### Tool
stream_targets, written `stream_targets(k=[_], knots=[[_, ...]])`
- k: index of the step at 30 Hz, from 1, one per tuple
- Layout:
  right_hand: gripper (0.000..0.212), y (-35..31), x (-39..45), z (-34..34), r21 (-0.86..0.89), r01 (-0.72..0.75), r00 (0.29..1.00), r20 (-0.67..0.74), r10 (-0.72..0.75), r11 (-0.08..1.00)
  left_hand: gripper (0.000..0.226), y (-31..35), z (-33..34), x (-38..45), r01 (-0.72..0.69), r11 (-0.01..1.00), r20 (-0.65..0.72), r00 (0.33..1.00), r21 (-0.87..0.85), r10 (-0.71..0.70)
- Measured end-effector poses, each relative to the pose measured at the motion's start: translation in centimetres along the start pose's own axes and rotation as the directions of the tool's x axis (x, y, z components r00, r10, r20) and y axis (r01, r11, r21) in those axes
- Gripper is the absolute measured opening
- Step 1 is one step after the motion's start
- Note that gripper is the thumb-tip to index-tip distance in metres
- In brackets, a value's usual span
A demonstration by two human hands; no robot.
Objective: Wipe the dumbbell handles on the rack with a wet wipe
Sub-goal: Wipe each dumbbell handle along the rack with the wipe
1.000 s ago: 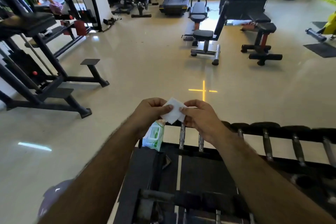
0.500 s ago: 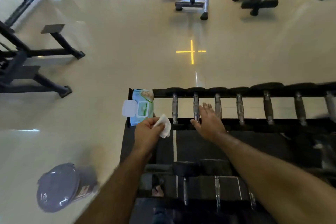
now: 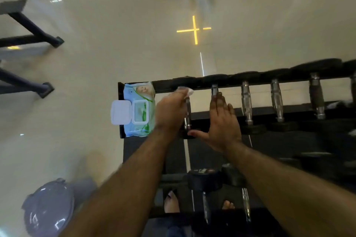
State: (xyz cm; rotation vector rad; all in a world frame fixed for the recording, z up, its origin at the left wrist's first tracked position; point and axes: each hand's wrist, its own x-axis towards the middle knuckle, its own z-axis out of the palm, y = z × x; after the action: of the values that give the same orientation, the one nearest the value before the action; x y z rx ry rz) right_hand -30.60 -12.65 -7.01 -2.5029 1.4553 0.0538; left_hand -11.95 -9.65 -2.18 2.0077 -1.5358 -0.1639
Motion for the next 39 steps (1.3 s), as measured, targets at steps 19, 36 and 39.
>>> stream_targets(k=[19,36,39], knots=[[0.170,-0.5,-0.2,-1.1,-0.035,-0.005,0.997,0.077,0.007,0.999,0.025,-2.5,0.3,4.2,-0.786,0.530,0.548,0.609,0.318,0.574],[0.167,-0.5,-0.2,-1.3,-0.017,-0.007,0.997,0.081,0.008,1.000,0.031,-0.7,0.6,-0.3,-0.087,0.996,0.085,0.993,0.001,0.087],[0.167,-0.4,-0.1,-1.2,-0.018,-0.005,0.996,0.091,0.006,1.000,0.024,0.0,1.1,-3.2,-0.143,0.989,0.350,0.929,0.048,0.117]])
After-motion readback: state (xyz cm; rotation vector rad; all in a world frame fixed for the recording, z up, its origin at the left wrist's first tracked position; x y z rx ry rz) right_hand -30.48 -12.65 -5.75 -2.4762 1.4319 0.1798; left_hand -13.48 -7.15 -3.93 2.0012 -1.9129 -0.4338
